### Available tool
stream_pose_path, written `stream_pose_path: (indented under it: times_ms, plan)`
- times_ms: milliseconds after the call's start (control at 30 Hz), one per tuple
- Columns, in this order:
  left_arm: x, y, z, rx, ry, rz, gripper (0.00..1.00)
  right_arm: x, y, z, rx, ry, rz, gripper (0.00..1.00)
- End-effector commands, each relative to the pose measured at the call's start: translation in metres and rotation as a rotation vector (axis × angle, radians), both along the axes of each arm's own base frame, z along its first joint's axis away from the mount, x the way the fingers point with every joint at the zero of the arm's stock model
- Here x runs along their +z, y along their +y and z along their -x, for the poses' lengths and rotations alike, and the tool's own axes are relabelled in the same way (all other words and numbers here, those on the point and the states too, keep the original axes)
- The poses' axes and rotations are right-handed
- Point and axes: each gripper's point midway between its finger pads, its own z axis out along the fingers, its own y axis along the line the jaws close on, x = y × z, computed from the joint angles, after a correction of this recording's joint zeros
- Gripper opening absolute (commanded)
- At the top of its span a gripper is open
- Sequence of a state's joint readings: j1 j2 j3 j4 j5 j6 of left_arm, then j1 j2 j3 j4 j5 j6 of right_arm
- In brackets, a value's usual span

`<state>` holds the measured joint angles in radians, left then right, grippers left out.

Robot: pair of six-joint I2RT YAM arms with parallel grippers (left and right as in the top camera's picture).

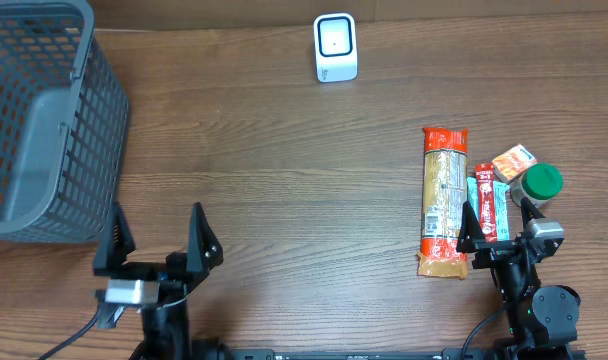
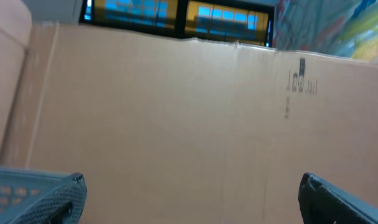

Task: Scan the item barcode

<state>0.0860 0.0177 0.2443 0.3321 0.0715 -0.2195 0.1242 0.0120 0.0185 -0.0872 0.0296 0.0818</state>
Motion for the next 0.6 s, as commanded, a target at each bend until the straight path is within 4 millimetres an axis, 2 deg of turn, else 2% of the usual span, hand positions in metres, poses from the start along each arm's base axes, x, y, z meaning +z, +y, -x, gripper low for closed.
stream_pose_path:
  times_ms: [0,333,567]
  plan:
    - [-0.021,0.0,-0.008,-0.039,0.014,0.05,1.0,-0.002,-0.001,0.0,-0.002,-0.005,0.004,1.0]
    - [-0.084,-0.001,-0.035,-0.047,0.135,0.065,1.0,-0.002,-0.001,0.0,-0.002,-0.005,0.004,1.0]
    - [-0.139,0.001,-0.052,-0.029,0.359,0.067,1.0,-0.002,-0.001,0.0,-0.002,-0.005,0.004,1.0]
